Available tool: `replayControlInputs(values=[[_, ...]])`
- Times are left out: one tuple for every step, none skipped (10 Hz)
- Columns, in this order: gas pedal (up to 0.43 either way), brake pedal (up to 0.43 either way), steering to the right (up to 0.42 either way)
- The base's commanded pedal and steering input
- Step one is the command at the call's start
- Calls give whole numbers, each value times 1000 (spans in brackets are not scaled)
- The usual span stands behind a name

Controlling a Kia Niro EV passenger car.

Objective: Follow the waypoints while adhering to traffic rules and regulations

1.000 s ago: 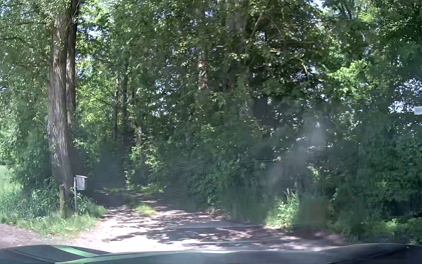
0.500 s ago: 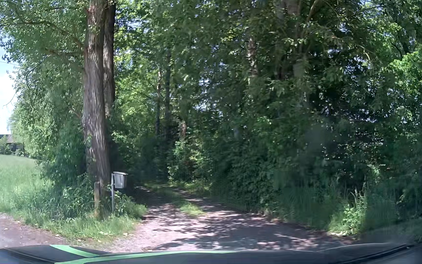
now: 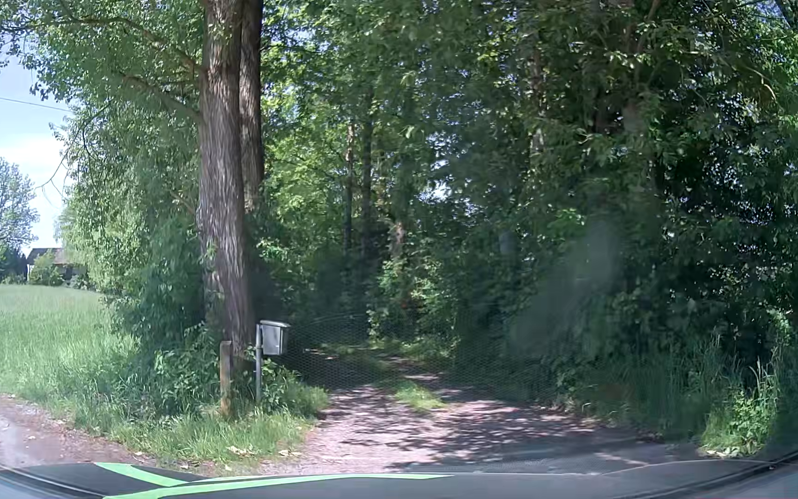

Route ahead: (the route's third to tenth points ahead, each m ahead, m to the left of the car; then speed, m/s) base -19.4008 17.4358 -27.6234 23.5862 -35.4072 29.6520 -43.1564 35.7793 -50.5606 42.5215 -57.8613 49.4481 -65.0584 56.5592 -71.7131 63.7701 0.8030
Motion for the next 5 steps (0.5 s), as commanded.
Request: replayControlInputs(values=[[0, 207, -512], [0, 201, -503], [0, 207, -497], [0, 201, -486], [0, 201, -467]])
